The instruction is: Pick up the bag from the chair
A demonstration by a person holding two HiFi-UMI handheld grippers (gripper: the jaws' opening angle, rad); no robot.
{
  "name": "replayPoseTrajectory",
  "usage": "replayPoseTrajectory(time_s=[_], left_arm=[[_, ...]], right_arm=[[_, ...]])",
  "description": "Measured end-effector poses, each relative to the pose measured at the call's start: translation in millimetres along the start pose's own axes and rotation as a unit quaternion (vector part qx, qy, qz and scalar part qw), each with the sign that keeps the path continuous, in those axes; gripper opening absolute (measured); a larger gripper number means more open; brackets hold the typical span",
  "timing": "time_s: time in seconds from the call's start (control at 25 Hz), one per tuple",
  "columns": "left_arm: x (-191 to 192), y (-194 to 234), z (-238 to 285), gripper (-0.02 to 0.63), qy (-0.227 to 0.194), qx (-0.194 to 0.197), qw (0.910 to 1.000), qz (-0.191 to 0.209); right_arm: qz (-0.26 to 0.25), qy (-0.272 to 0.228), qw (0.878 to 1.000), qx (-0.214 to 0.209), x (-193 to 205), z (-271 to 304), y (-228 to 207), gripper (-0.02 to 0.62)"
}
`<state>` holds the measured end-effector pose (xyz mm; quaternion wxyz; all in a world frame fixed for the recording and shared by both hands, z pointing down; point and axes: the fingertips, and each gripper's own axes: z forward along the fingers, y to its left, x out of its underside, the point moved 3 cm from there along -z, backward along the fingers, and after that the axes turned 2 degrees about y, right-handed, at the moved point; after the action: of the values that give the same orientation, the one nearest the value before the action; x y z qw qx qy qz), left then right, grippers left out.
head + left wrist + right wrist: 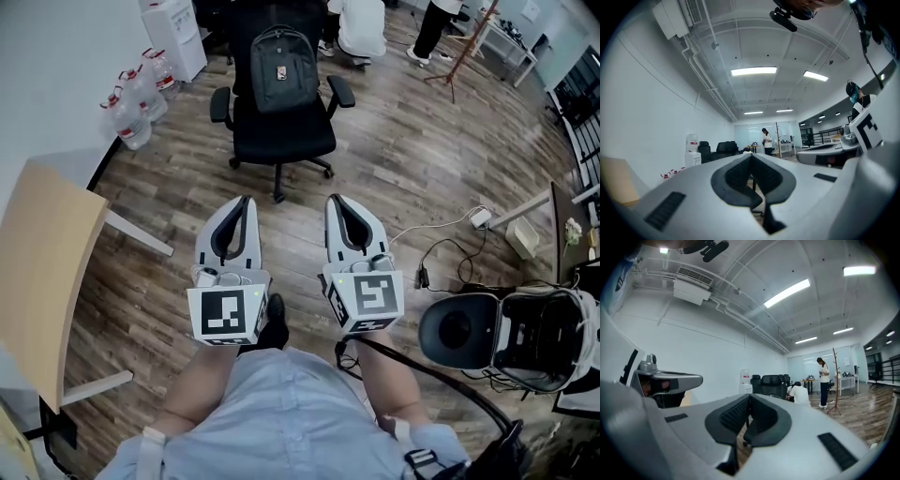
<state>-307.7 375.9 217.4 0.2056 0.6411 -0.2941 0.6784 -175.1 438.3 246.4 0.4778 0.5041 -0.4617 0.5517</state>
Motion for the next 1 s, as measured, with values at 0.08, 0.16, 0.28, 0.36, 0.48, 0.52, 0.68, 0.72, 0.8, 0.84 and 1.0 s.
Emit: replayPoseTrajectory(time_s=[0.08, 0.16, 0.28, 0.36, 0.48, 0.52, 0.68, 0.72, 0.8, 0.84, 1.0], left_arm=[[-3, 14, 23, 0.002, 0.0, 0.005, 1.0, 0.001], [-9, 27, 46, 0.002, -0.007, 0.011, 0.9999, 0.005], [-14, 45, 74, 0.002, -0.019, 0.015, 0.9997, 0.007], [-12, 58, 88, 0.002, -0.02, 0.014, 0.9997, 0.005], [-6, 69, 105, 0.002, -0.017, 0.014, 0.9998, 0.001], [-5, 69, 110, 0.002, -0.016, 0.017, 0.9997, 0.001], [3, 73, 132, 0.002, -0.012, 0.023, 0.9997, -0.001], [6, 74, 139, 0.002, -0.008, 0.023, 0.9997, -0.002], [12, 77, 153, 0.002, -0.001, 0.022, 0.9998, -0.003], [14, 79, 162, 0.002, 0.001, 0.021, 0.9998, -0.003], [23, 83, 201, 0.002, 0.006, 0.013, 0.9999, -0.002]], right_arm=[[0.0, -0.003, 1.0, 0.002, -7, 28, -4, 0.002], [0.003, -0.008, 1.0, 0.005, -14, 54, -9, 0.002], [0.002, -0.02, 1.0, 0.013, -24, 85, -14, 0.002], [-0.001, -0.024, 1.0, 0.017, -27, 100, -16, 0.002], [-0.005, -0.019, 1.0, 0.018, -26, 117, -18, 0.002], [-0.005, -0.017, 1.0, 0.019, -26, 122, -21, 0.002], [-0.005, -0.012, 1.0, 0.024, -24, 142, -32, 0.002], [-0.004, -0.01, 1.0, 0.024, -22, 148, -35, 0.002], [0.0, -0.004, 1.0, 0.023, -16, 160, -43, 0.002], [0.002, -0.002, 1.0, 0.023, -14, 168, -48, 0.002], [0.008, 0.001, 1.0, 0.017, -5, 201, -72, 0.002]])
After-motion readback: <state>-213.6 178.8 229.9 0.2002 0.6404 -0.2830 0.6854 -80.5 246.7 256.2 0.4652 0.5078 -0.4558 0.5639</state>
